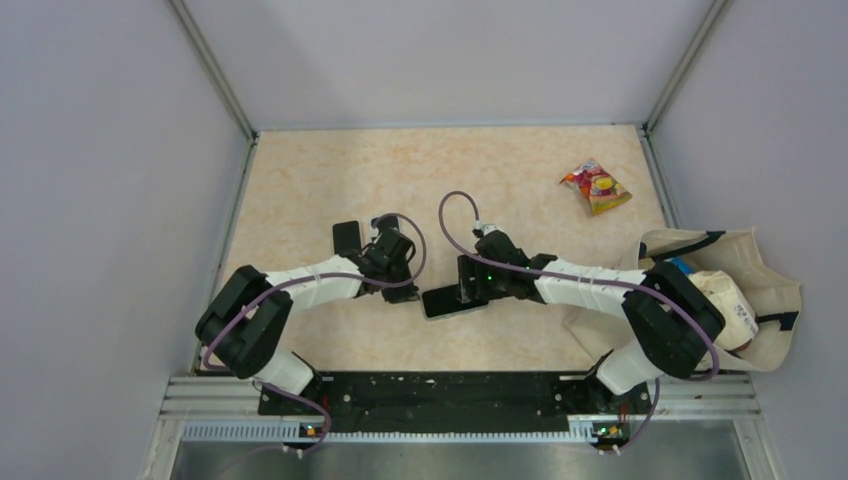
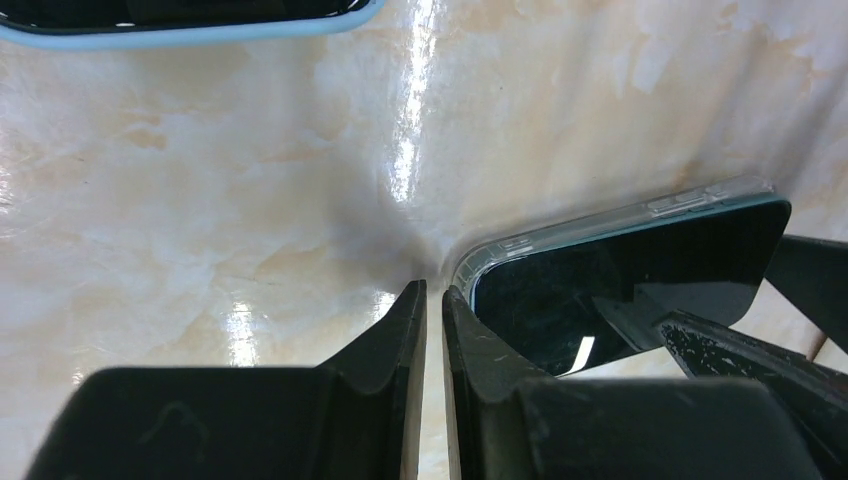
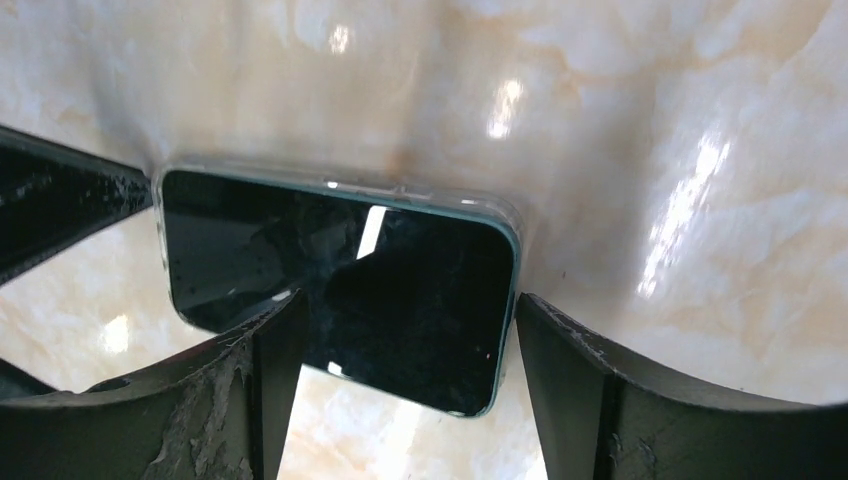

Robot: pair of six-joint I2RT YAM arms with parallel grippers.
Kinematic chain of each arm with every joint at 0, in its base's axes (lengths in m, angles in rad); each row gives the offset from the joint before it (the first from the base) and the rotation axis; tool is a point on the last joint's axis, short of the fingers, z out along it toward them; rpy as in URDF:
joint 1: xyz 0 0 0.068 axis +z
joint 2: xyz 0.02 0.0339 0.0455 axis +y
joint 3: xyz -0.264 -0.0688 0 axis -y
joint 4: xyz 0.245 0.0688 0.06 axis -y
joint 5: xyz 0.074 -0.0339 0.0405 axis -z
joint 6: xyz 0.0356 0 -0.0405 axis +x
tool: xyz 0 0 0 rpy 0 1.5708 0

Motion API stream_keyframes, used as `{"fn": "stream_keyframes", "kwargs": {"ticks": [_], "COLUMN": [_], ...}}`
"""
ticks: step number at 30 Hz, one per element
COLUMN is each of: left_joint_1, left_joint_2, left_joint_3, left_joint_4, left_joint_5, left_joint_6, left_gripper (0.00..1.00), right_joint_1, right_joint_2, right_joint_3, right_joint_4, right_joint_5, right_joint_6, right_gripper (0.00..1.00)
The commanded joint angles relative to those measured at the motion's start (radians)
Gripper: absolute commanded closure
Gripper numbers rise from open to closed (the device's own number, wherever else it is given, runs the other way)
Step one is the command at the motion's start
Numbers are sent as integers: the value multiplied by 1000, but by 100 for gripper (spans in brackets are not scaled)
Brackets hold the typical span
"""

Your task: Put the phone into the phone case

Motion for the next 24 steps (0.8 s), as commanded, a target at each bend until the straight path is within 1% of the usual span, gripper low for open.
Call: {"fn": "stream_keyframes", "kwargs": {"ticks": [1, 4, 7, 11, 13, 14, 17, 20, 24], "left_joint_1": [8, 8, 5, -15, -35, -42, -55, -67, -90], "left_joint_2": [-13, -41, -86, -137, -158, -162, -166, -136, -84], "left_joint_3": [4, -11, -43, -76, -80, -79, -76, -58, -17], "left_joint_4": [11, 7, 10, 16, 15, 13, 18, 7, -18], "left_joint_5": [0, 14, 35, 81, 80, 76, 73, 59, 22], "left_joint_6": [30, 25, 21, 22, 16, 9, -1, -1, 14], "left_gripper": [84, 84, 82, 73, 67, 64, 60, 60, 60], "right_joint_1": [27, 26, 24, 26, 27, 28, 33, 42, 56], "right_joint_2": [-80, -101, -114, -108, -100, -96, -90, -90, -89], "right_joint_3": [-22, -3, 25, 34, 31, 29, 24, 23, 23], "right_joint_4": [-43, -104, -151, -164, -159, -155, -149, -147, -147], "right_joint_5": [69, 130, 151, 141, 135, 135, 136, 138, 147], "right_joint_6": [98, 111, 111, 100, 94, 92, 92, 91, 88], "right_gripper": [25, 24, 24, 24, 25, 25, 29, 35, 38]}}
